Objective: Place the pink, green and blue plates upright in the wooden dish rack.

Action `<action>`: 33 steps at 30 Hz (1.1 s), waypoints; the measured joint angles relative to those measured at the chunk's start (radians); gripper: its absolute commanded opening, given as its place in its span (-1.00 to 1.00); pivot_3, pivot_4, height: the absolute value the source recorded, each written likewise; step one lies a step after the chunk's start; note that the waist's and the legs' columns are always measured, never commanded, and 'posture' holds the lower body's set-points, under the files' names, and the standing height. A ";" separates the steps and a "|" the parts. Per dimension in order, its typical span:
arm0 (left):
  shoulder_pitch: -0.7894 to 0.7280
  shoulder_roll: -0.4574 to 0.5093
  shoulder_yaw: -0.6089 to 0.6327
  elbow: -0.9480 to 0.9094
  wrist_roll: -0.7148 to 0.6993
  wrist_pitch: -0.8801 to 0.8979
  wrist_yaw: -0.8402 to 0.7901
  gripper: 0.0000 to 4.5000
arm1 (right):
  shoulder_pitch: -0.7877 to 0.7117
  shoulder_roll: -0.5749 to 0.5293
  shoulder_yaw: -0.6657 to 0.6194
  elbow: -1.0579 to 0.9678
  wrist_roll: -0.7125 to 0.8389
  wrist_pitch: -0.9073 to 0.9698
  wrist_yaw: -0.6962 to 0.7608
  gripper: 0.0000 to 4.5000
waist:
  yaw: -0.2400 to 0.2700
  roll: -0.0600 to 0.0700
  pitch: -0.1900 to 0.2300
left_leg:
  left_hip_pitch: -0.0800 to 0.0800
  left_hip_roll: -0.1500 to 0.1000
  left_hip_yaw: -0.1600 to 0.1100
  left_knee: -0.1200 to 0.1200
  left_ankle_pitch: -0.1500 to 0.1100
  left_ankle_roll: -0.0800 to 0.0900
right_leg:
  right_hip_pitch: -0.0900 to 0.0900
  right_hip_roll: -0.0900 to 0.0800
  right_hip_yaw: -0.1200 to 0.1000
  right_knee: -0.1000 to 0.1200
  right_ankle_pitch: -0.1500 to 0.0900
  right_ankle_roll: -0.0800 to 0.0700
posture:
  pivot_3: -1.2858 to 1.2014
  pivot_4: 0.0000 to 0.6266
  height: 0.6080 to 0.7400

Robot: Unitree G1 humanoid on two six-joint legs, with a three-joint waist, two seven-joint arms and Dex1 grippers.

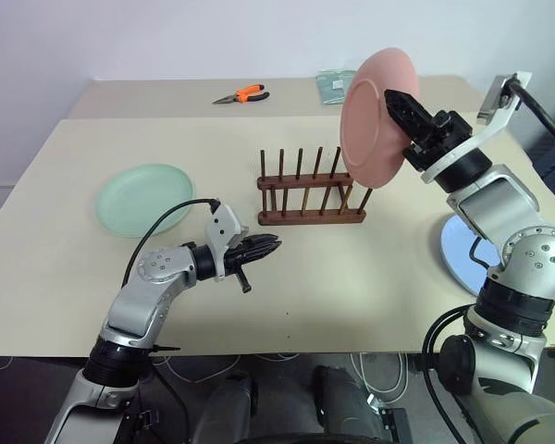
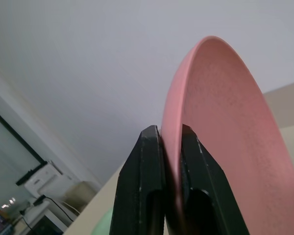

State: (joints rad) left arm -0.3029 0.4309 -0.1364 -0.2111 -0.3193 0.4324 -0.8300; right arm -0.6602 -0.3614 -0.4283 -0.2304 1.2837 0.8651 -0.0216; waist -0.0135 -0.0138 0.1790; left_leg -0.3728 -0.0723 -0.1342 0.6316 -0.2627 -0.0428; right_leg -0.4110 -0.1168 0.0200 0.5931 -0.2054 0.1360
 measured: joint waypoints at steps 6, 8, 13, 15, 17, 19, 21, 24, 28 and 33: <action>0.003 0.001 -0.001 0.000 0.000 0.000 -0.001 -0.84 | -0.031 0.038 0.030 0.087 -0.044 -0.038 -0.079 -0.52 | 0.000 0.000 0.000 | 0.000 0.000 0.000 0.000 0.000 0.000 | 0.000 0.000 0.000 0.000 0.000 0.000 | 0.03 -0.52 1.00; 0.003 0.001 -0.001 0.000 0.000 0.000 -0.003 -0.84 | -0.036 0.043 0.037 0.122 -0.069 -0.051 -0.090 -0.07 | 0.000 0.000 0.000 | 0.000 0.000 0.000 0.000 0.000 0.000 | 0.000 0.000 0.000 0.000 0.000 0.000 | 0.03 -0.52 1.00; 0.003 0.002 0.003 0.000 -0.019 0.018 -0.003 -0.43 | -0.043 0.007 0.101 0.118 -0.177 -0.080 -0.053 0.84 | -0.001 0.001 0.000 | 0.000 0.000 0.000 0.000 0.000 0.000 | -0.001 0.000 0.000 0.000 0.000 0.000 | 0.03 -0.52 1.00; 0.003 0.001 0.024 0.003 -0.030 0.022 0.014 -0.01 | -0.043 -0.067 0.157 0.089 -0.278 -0.114 0.011 0.84 | 0.001 0.001 0.000 | -0.001 0.000 0.000 0.000 0.000 0.000 | -0.001 0.000 0.000 0.000 0.000 0.000 | 0.03 -0.52 1.00; 0.001 -0.002 0.091 0.021 -0.041 0.020 0.066 0.46 | -0.047 -0.126 0.170 0.065 -0.349 -0.157 0.079 1.00 | 0.000 0.000 0.000 | -0.001 0.000 0.000 0.000 0.000 0.000 | -0.001 0.000 0.000 0.000 0.000 0.000 | 0.03 -0.52 1.00; -0.022 -0.008 0.169 0.066 -0.031 0.008 0.154 0.90 | -0.053 -0.187 0.174 0.055 -0.407 -0.196 0.150 1.00 | 0.001 0.000 0.000 | -0.001 0.000 0.000 0.000 0.000 0.000 | -0.001 0.000 0.000 0.000 0.000 0.001 | 0.03 -0.52 1.00; -0.061 -0.009 0.254 0.136 0.013 -0.013 0.289 0.97 | -0.055 -0.266 0.209 0.025 -0.488 -0.236 0.235 1.00 | -0.001 0.000 0.000 | 0.000 0.000 0.000 0.000 0.000 0.000 | -0.001 0.000 0.000 0.000 -0.002 0.004 | 0.03 -0.52 1.00; -0.121 -0.002 0.387 0.228 0.082 -0.016 0.521 0.97 | -0.052 -0.397 0.350 -0.063 -0.667 -0.322 0.386 1.00 | -0.007 -0.001 0.000 | 0.000 0.000 0.001 -0.002 0.000 0.000 | -0.002 0.000 0.000 0.000 -0.002 0.005 | 0.03 -0.52 1.00; -0.167 0.000 0.574 0.290 0.133 0.086 0.824 0.97 | 0.012 -0.424 0.553 -0.170 -0.824 -0.424 0.555 1.00 | -0.006 -0.004 0.000 | 0.000 0.000 0.001 -0.001 0.000 0.000 | -0.002 0.000 0.000 0.000 -0.002 0.005 | 0.03 -0.52 1.00; -0.161 -0.032 0.752 0.269 0.100 0.264 0.999 0.97 | 0.056 -0.316 0.683 -0.204 -0.891 -0.441 0.625 1.00 | 0.008 -0.010 0.001 | -0.001 -0.001 -0.002 0.001 0.000 -0.001 | -0.001 -0.001 -0.001 0.000 0.000 0.002 | 0.03 -0.52 1.00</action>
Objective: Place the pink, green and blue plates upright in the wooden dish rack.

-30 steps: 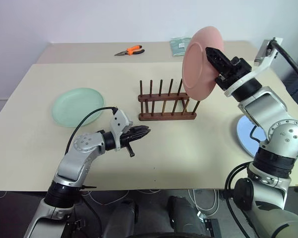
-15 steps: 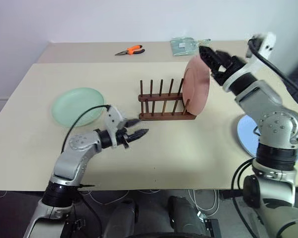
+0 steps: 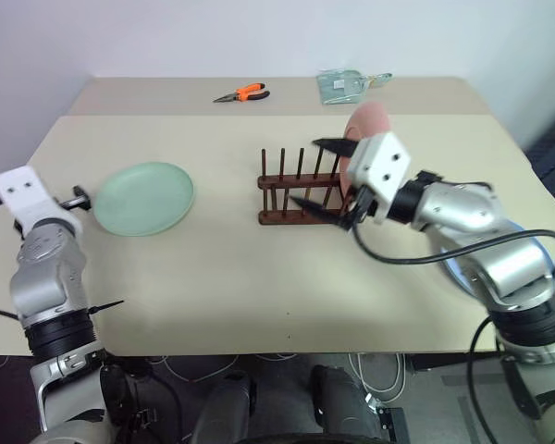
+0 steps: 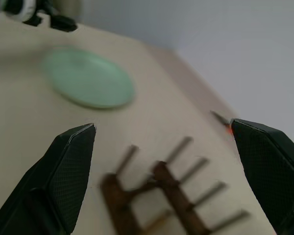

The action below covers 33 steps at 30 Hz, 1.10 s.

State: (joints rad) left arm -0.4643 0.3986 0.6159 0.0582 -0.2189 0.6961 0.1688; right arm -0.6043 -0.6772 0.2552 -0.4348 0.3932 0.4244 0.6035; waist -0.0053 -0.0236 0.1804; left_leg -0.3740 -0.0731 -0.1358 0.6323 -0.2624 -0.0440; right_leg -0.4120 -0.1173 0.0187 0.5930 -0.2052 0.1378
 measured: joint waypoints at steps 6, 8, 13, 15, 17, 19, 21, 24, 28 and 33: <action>-0.014 -0.125 0.140 -0.036 -0.194 0.200 0.009 0.97 | 0.036 0.095 0.074 -0.033 -0.074 -0.015 0.017 1.00 | 0.017 -0.004 -0.001 | 0.000 0.000 -0.001 0.000 0.001 -0.001 | 0.000 0.000 -0.002 0.000 0.000 0.000 | 0.03 -0.52 1.00; -0.037 -0.128 0.165 -0.033 -0.251 0.233 0.000 0.75 | 0.055 0.112 0.092 -0.034 -0.092 -0.016 0.025 1.00 | 0.018 -0.004 -0.001 | 0.001 0.000 -0.002 0.000 0.001 -0.002 | 0.000 0.000 -0.002 0.001 0.000 0.000 | 0.03 -0.52 1.00; -0.073 -0.142 0.166 0.029 -0.314 0.238 -0.014 -0.33 | 0.076 0.118 0.096 -0.036 -0.138 -0.017 0.032 1.00 | 0.015 -0.004 -0.001 | 0.001 0.000 -0.001 -0.001 0.001 -0.002 | 0.000 0.001 -0.002 0.001 0.000 -0.001 | 0.03 -0.52 1.00; -0.074 -0.136 0.144 0.051 -0.311 0.226 -0.016 -0.75 | 0.087 0.119 0.092 -0.036 -0.149 -0.016 0.032 1.00 | 0.015 -0.004 -0.001 | 0.001 0.000 -0.001 -0.001 0.001 -0.002 | 0.000 0.001 -0.002 0.001 0.000 -0.001 | 0.03 -0.52 1.00; -0.073 -0.135 0.119 0.063 -0.301 0.202 -0.017 -0.75 | 0.091 0.119 0.084 -0.037 -0.156 -0.016 0.032 1.00 | 0.015 -0.004 -0.001 | 0.001 0.000 -0.001 -0.001 0.001 -0.002 | 0.000 0.001 -0.002 0.001 0.000 -0.001 | 0.03 -0.52 1.00; -0.073 -0.134 0.103 0.069 -0.291 0.175 -0.015 -0.49 | 0.095 0.119 0.079 -0.039 -0.161 -0.016 0.032 1.00 | 0.015 -0.004 -0.001 | 0.001 0.000 -0.001 -0.001 0.001 -0.002 | 0.000 0.001 -0.002 0.001 0.000 -0.001 | 0.03 -0.52 1.00; -0.072 -0.135 0.100 0.081 -0.291 0.139 -0.016 -0.07 | 0.105 0.120 0.077 -0.045 -0.168 -0.016 0.032 1.00 | 0.015 -0.004 -0.001 | 0.001 0.000 -0.001 -0.001 0.001 -0.002 | 0.000 0.001 -0.002 0.000 0.000 -0.001 | 0.03 -0.52 1.00; -0.072 -0.135 0.092 0.081 -0.294 0.115 -0.021 0.60 | 0.121 0.125 0.076 -0.052 -0.176 -0.015 0.033 1.00 | 0.013 -0.004 -0.001 | 0.001 0.000 -0.001 -0.001 0.001 -0.002 | 0.000 0.001 -0.002 0.001 0.000 -0.001 | 0.03 -0.52 1.00; -0.072 -0.128 0.068 0.079 -0.305 0.104 -0.032 0.99 | 0.121 0.131 0.076 -0.052 -0.185 -0.016 0.038 1.00 | 0.009 -0.004 -0.001 | 0.001 0.000 -0.001 -0.002 0.001 -0.002 | 0.000 0.001 -0.002 0.001 0.000 -0.001 | 0.03 -0.52 1.00; -0.073 -0.124 0.066 0.081 -0.331 0.120 -0.040 0.99 | 0.121 0.148 0.076 -0.049 -0.198 -0.021 0.049 1.00 | 0.009 -0.004 -0.001 | 0.001 0.000 -0.001 -0.001 0.001 -0.002 | 0.000 0.001 -0.002 0.001 0.000 -0.001 | 0.03 -0.52 1.00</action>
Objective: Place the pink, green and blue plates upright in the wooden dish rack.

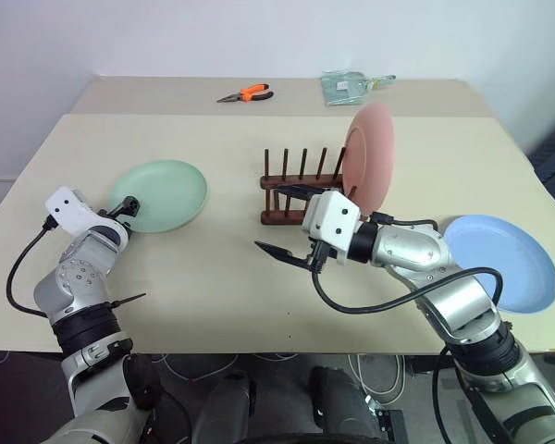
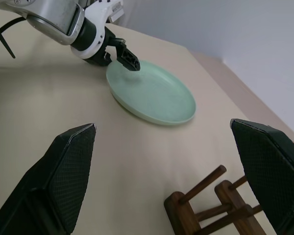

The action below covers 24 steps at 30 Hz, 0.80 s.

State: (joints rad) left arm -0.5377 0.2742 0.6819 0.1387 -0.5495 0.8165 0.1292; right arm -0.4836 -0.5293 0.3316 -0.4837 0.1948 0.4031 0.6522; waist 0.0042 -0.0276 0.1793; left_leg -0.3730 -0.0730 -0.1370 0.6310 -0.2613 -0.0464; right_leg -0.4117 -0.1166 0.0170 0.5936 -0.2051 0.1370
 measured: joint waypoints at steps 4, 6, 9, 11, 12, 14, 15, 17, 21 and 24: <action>-0.056 -0.002 0.032 0.059 -0.030 0.008 0.045 0.59 | -0.003 0.014 0.000 0.018 -0.022 -0.016 0.004 1.00 | 0.008 0.000 0.000 | 0.000 0.000 0.000 0.001 0.000 0.000 | 0.000 0.000 0.000 0.000 0.000 0.000 | 0.03 -0.52 1.00; -0.097 -0.002 0.056 0.113 -0.032 0.002 0.085 0.15 | -0.008 0.025 0.001 0.029 -0.031 -0.030 0.005 1.00 | 0.008 0.000 0.000 | 0.000 0.000 0.000 0.001 0.000 0.000 | 0.001 0.000 0.000 0.000 0.000 0.000 | 0.03 -0.52 1.00; -0.130 -0.001 0.062 0.169 -0.037 -0.001 0.100 -0.55 | -0.018 0.041 0.000 0.043 -0.047 -0.046 0.005 1.00 | 0.007 0.000 0.000 | 0.000 -0.001 0.000 0.000 0.000 0.000 | 0.000 0.000 0.000 0.000 0.000 0.000 | 0.03 -0.52 1.00; -0.134 -0.001 0.058 0.183 -0.046 0.001 0.096 -0.99 | -0.023 0.044 0.000 0.054 -0.057 -0.050 0.005 1.00 | 0.006 0.000 0.000 | 0.000 -0.001 0.000 0.000 0.000 0.000 | 0.000 0.000 0.000 0.000 0.000 0.000 | 0.03 -0.52 1.00; -0.136 -0.001 0.056 0.184 -0.053 0.001 0.090 -0.99 | -0.023 0.044 0.000 0.057 -0.062 -0.051 0.005 1.00 | 0.006 0.000 0.000 | 0.000 0.000 0.000 0.000 0.000 0.000 | 0.000 0.000 0.000 0.000 0.000 0.000 | 0.03 -0.52 1.00; -0.128 0.011 0.016 0.172 -0.042 -0.016 0.053 -0.99 | -0.024 0.046 0.000 0.057 -0.062 -0.052 0.011 1.00 | 0.005 0.000 0.000 | 0.000 0.000 0.000 0.000 0.000 -0.001 | 0.000 0.000 0.000 0.000 0.000 0.000 | 0.03 -0.52 1.00; -0.112 0.016 -0.024 0.147 -0.029 -0.038 0.016 -0.99 | -0.025 0.046 -0.001 0.058 -0.059 -0.048 0.021 1.00 | 0.004 0.000 0.000 | 0.000 0.000 0.000 0.000 0.000 -0.001 | 0.000 0.000 0.000 0.000 0.000 0.000 | 0.03 -0.52 1.00; -0.080 0.020 -0.110 0.061 -0.011 -0.098 -0.074 -0.99 | -0.034 0.039 0.000 0.062 -0.062 -0.048 0.044 1.00 | 0.004 -0.001 0.001 | -0.001 0.000 0.000 0.000 0.000 -0.001 | 0.000 0.000 0.000 0.000 0.000 0.000 | 0.03 -0.52 1.00; -0.081 0.029 -0.241 -0.163 -0.008 -0.171 -0.200 -0.99 | -0.116 0.025 0.032 0.140 -0.188 -0.156 0.046 1.00 | 0.003 -0.002 0.002 | -0.001 0.000 0.001 0.000 0.000 -0.001 | 0.000 0.000 0.000 -0.001 0.000 0.000 | 0.03 -0.52 1.00; -0.114 0.029 -0.319 -0.276 -0.012 -0.174 -0.238 -0.99 | -0.182 0.037 0.076 0.218 -0.310 -0.250 0.016 1.00 | -0.001 -0.002 0.002 | 0.000 0.000 0.000 -0.001 0.000 -0.001 | 0.000 0.000 0.000 -0.001 0.000 0.000 | 0.03 -0.52 1.00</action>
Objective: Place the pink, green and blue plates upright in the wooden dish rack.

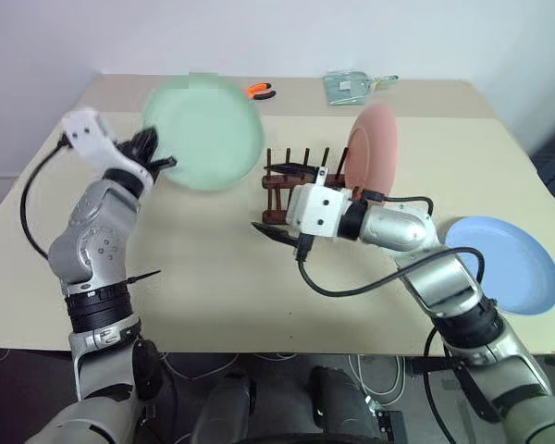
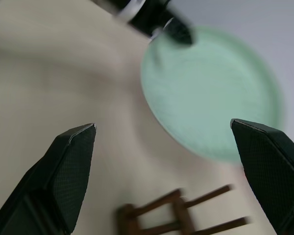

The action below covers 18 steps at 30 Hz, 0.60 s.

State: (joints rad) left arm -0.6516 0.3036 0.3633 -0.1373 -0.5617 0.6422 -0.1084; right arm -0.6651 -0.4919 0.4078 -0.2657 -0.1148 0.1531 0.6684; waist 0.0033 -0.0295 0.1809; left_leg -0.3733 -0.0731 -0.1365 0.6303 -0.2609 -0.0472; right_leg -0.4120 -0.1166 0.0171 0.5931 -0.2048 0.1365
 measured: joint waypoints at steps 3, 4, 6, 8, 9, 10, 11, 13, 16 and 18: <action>-0.013 0.000 -0.057 -0.057 -0.005 0.007 -0.020 -0.99 | -0.054 0.024 0.037 0.094 -0.129 -0.080 -0.065 1.00 | -0.014 0.000 0.000 | 0.000 0.000 0.000 0.000 0.000 0.000 | 0.000 0.000 0.000 0.000 0.000 0.000 | 0.03 -0.52 1.00; -0.016 -0.003 -0.072 -0.070 -0.010 0.016 -0.021 -1.00 | -0.084 0.032 0.052 0.144 -0.185 -0.108 -0.096 0.89 | -0.018 0.000 0.000 | 0.000 0.000 0.000 0.000 0.000 0.000 | -0.001 0.000 0.001 0.000 0.000 0.000 | 0.03 -0.52 1.00; -0.026 -0.019 -0.092 -0.090 -0.024 0.039 -0.019 -1.00 | -0.134 0.039 0.071 0.231 -0.280 -0.150 -0.153 0.64 | -0.019 0.000 0.000 | 0.000 0.000 0.000 0.000 0.001 -0.001 | -0.001 0.000 0.001 0.001 0.000 0.000 | 0.03 -0.52 1.00; -0.031 -0.033 -0.103 -0.120 -0.051 0.056 -0.014 -1.00 | -0.162 0.039 0.081 0.302 -0.368 -0.191 -0.205 0.19 | -0.018 0.000 0.000 | 0.000 0.000 0.000 -0.001 0.001 -0.001 | -0.001 0.000 0.001 0.000 0.000 0.000 | 0.03 -0.52 1.00; -0.031 -0.033 -0.101 -0.126 -0.059 0.061 -0.010 -1.00 | -0.162 0.038 0.083 0.318 -0.387 -0.205 -0.217 -0.04 | -0.018 0.000 0.000 | 0.000 0.000 0.000 -0.001 0.001 -0.001 | -0.001 0.000 0.001 0.000 0.000 0.000 | 0.03 -0.52 1.00; -0.031 -0.034 -0.094 -0.127 -0.061 0.071 0.001 -1.00 | -0.162 0.039 0.087 0.331 -0.406 -0.222 -0.230 -0.23 | -0.019 0.000 0.000 | 0.000 0.000 0.000 -0.001 0.001 -0.001 | -0.001 0.000 0.001 0.000 0.000 0.000 | 0.03 -0.52 1.00; -0.031 -0.041 -0.087 -0.127 -0.062 0.080 0.015 -1.00 | -0.162 0.039 0.088 0.335 -0.427 -0.239 -0.240 -0.47 | -0.020 0.000 0.000 | -0.001 0.000 0.000 -0.001 0.001 -0.001 | -0.002 0.000 0.001 0.000 0.000 0.000 | 0.03 -0.52 1.00; -0.027 -0.053 -0.064 -0.127 -0.067 0.092 0.034 -1.00 | -0.161 0.038 0.087 0.337 -0.452 -0.261 -0.257 -0.88 | -0.020 0.000 0.000 | 0.000 0.000 0.000 -0.001 0.001 -0.001 | -0.002 0.000 0.001 0.001 0.000 0.000 | 0.03 -0.52 1.00; -0.023 -0.100 -0.015 -0.123 -0.114 0.095 0.068 -0.34 | -0.157 0.037 0.084 0.330 -0.473 -0.287 -0.270 -1.00 | -0.017 0.000 0.000 | -0.001 0.000 0.000 -0.001 0.001 -0.001 | -0.001 0.000 0.001 0.000 0.000 0.000 | 0.03 -0.52 1.00; -0.046 -0.143 0.039 -0.111 -0.172 0.084 0.110 0.12 | -0.140 0.038 0.078 0.331 -0.475 -0.290 -0.269 -1.00 | -0.013 -0.002 0.001 | -0.001 0.000 -0.001 0.000 0.001 -0.001 | 0.000 0.000 0.001 0.000 0.000 0.000 | 0.03 -0.52 1.00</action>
State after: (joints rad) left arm -0.6979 0.1602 0.4023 -0.2483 -0.7333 0.7261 0.0013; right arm -0.8053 -0.4542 0.4862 0.0651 -0.5896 -0.1365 0.3989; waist -0.0093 -0.0313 0.1820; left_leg -0.3739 -0.0733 -0.1372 0.6304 -0.2603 -0.0479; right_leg -0.4125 -0.1163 0.0177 0.5932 -0.2047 0.1363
